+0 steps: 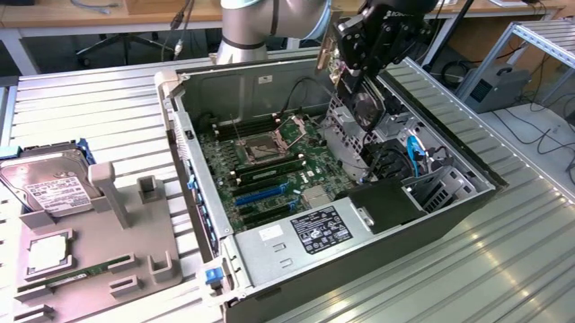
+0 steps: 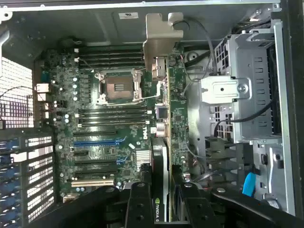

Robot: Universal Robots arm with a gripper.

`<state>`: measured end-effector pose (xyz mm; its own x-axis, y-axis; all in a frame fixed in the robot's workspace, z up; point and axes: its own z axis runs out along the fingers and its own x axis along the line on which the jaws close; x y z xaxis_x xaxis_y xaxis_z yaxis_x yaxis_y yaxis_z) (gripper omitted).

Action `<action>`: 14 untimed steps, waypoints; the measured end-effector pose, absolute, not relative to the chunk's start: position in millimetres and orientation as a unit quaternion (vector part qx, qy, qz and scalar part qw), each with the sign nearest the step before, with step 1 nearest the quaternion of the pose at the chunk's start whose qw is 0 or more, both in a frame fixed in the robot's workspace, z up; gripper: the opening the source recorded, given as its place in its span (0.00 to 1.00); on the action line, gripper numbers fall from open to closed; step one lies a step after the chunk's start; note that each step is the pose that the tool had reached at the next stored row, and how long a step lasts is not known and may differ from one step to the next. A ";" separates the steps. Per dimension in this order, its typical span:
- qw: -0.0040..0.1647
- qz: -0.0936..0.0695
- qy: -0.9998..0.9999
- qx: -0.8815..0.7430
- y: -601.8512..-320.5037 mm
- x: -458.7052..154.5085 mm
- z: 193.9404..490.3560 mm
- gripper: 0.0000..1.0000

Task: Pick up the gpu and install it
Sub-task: 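Pick up the gpu and move the gpu toward the slot, then insert the gpu into the slot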

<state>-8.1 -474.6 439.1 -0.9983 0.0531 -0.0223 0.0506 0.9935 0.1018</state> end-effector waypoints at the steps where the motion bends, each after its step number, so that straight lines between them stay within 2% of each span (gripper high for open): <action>1: 0.012 0.051 0.998 0.026 -474.4 2.8 439.1 0.27; 14: 0.012 0.051 0.998 0.025 -474.4 4.4 439.1 0.27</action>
<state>4.4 -474.4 439.1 -0.9984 0.0519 -0.0223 0.0494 0.9936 0.1018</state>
